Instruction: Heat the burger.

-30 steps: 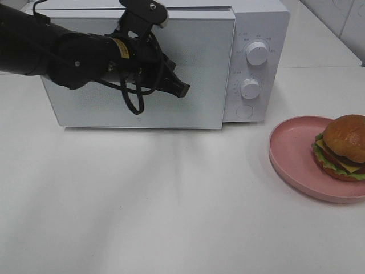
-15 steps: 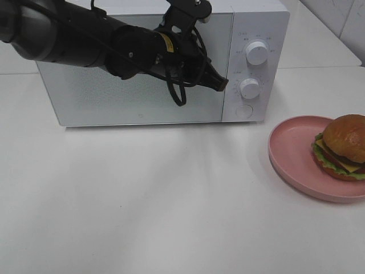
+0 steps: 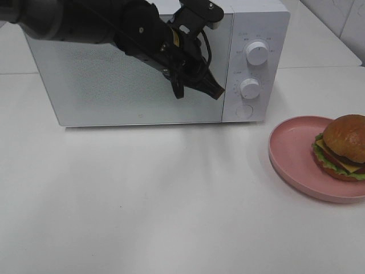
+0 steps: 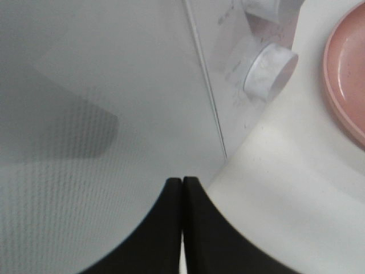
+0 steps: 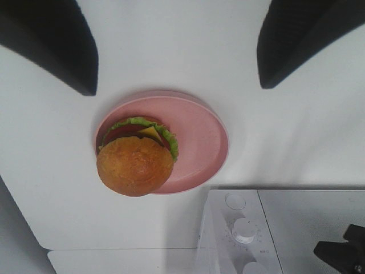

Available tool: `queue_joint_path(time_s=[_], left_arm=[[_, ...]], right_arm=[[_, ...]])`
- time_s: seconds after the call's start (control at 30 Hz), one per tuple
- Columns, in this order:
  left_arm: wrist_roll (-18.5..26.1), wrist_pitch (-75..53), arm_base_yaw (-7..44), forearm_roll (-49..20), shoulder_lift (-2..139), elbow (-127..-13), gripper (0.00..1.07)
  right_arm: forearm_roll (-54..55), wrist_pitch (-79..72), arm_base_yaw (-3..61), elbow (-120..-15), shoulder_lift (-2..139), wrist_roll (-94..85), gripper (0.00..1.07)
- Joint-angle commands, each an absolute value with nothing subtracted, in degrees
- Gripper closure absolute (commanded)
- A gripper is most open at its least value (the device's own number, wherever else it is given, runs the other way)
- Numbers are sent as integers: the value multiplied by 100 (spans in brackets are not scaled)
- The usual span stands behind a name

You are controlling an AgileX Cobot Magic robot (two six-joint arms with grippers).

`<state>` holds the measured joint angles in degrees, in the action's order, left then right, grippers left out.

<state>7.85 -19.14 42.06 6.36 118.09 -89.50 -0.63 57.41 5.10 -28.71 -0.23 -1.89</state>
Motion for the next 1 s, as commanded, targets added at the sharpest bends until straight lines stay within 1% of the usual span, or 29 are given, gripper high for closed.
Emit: queue_joint_path(time_s=[0.03,0.07,0.1,0.13,0.17,0.27,0.3,0.33,0.37,0.47,0.5,0.53,0.57,0.67,0.7,0.73,0.77,0.8,0.83,0.87,0.9,0.93,0.97,1.0], left_arm=[[819,-3191,4251,607,11287,-9018,106],[819,-3191,4251,607,11287,-9018,106],[814,-3793,4251,607,11092,-9018,106],[814,-3793,4251,607,11092,-9018,106],[796,-4383,4217,602,10886,-9018,106],[796,-4641,4217,602,10800,-9018,106],[808,-5351,4142,630,10514,-9018,106],[808,-5351,4142,630,10514,-9018,106],[808,-5701,4034,630,10308,-9018,106],[808,-5804,3930,630,10199,-9018,106],[796,-5907,3730,602,10010,-9007,106],[796,-5907,3730,602,10010,-9007,106],[796,-6039,3249,464,9717,-9001,106],[796,-6085,3100,401,9614,-9001,106],[796,-6262,2567,189,9333,-8990,106],[796,-6262,2567,189,9333,-8990,106],[796,-6285,2172,86,9127,-8932,106],[796,-6285,2172,86,9127,-8932,106],[796,-6285,1982,40,9013,-8881,106],[745,-6285,1650,0,8789,-8772,106],[745,-6285,1650,0,8789,-8772,106],[665,-6303,1341,0,8583,-8657,106],[665,-6303,1341,0,8583,-8657,106],[659,-6303,1031,34,8382,-8486,106]], right_arm=[[-92,5741,476,-2865,-172,-178,34],[-92,5741,476,-2865,-172,-178,34],[-92,5741,476,-2865,-172,-178,34],[-92,5741,476,-2865,-172,-178,34],[-92,5741,476,-2865,-172,-178,34],[-92,5741,476,-2865,-172,-178,34],[-92,5741,476,-2865,-172,-178,34],[-92,5741,476,-2865,-172,-178,34],[-92,5741,476,-2865,-172,-178,34],[-92,5741,476,-2865,-172,-178,34],[-92,5741,476,-2865,-172,-178,34],[-92,5741,476,-2865,-172,-178,34],[-92,5741,476,-2865,-172,-178,34],[-92,5741,476,-2865,-172,-178,34],[-92,5741,476,-2865,-172,-178,34],[-92,5741,476,-2865,-172,-178,34],[-92,5741,476,-2865,-172,-178,34],[-92,5741,476,-2865,-172,-178,34],[-92,5741,476,-2865,-172,-178,34],[-92,5741,476,-2865,-172,-178,34],[-92,5741,476,-2865,-172,-178,34],[-92,5741,476,-2865,-172,-178,34],[-92,5741,476,-2865,-172,-178,34],[-92,5741,476,-2865,-172,-178,34]])
